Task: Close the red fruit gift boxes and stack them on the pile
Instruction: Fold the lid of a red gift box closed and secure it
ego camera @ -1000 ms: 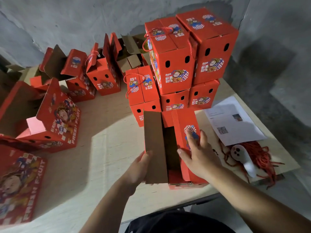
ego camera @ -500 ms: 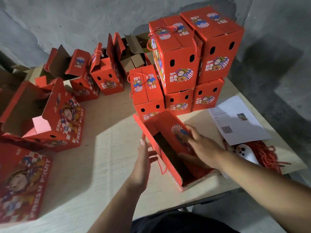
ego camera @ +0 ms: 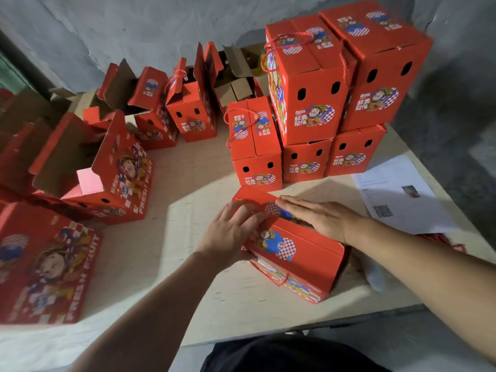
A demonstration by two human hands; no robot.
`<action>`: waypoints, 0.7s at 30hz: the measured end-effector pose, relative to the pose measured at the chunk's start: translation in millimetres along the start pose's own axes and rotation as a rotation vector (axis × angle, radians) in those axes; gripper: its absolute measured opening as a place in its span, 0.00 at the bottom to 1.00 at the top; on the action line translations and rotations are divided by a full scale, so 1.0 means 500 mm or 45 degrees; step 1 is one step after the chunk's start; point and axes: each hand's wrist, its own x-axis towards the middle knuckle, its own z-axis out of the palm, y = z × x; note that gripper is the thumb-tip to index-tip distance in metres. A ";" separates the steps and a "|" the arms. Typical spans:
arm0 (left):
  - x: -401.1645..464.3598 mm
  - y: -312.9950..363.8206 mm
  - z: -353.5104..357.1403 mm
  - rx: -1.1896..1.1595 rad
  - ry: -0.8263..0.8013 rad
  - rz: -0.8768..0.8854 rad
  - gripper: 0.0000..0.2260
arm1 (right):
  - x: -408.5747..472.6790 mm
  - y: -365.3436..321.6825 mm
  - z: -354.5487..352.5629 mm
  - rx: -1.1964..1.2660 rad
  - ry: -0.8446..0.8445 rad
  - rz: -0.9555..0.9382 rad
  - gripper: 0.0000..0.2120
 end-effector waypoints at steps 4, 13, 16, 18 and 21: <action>0.005 -0.006 -0.001 0.035 -0.045 -0.030 0.47 | 0.001 -0.002 0.014 -0.012 0.279 -0.031 0.26; 0.016 0.003 -0.001 0.055 0.015 0.061 0.47 | -0.022 -0.026 -0.008 0.310 0.322 0.216 0.23; 0.031 0.003 -0.012 0.185 0.004 0.089 0.45 | -0.026 -0.029 -0.010 0.273 0.292 0.246 0.26; 0.031 0.006 -0.014 0.284 0.018 0.127 0.44 | -0.027 -0.027 -0.011 0.217 0.294 0.260 0.23; 0.016 0.007 -0.004 0.372 0.067 0.176 0.43 | -0.029 -0.031 -0.012 0.153 0.307 0.214 0.24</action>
